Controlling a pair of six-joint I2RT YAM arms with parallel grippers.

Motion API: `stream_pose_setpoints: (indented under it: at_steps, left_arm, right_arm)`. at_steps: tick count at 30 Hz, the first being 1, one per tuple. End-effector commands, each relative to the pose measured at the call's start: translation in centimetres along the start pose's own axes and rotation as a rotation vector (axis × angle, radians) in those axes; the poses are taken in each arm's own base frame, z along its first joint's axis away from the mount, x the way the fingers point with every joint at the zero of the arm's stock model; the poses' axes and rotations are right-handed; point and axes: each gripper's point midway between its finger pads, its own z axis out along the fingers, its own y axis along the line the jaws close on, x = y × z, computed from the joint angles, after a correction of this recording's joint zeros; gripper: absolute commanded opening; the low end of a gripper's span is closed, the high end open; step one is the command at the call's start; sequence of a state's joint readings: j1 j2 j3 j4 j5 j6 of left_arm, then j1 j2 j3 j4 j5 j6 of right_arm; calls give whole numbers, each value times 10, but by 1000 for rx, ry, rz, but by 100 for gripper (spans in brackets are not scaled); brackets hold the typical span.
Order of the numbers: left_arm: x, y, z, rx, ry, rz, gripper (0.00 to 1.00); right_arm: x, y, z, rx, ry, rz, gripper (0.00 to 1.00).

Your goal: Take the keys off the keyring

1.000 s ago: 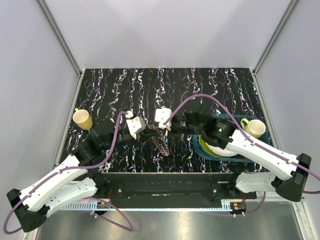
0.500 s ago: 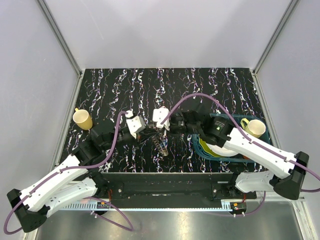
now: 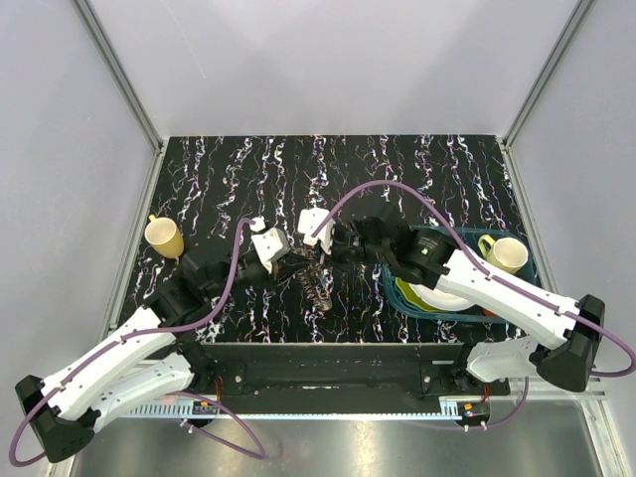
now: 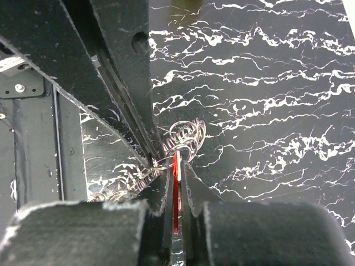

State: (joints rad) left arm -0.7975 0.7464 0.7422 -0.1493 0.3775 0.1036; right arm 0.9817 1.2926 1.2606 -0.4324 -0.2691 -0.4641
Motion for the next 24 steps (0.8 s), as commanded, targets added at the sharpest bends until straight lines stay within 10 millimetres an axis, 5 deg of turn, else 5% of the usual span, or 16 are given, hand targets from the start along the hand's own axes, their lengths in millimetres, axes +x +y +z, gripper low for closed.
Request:
stream_pose_setpoints:
  at_steps: [1,24]
  left_arm:
    - [-60,-23,2,123,-226,55,0]
    - [-69,-29,6,168,-260,24,0]
  right_arm:
    - [-44,-13,10,40,-134,31,0]
    - [-38,-17,24,62,-90,97,0]
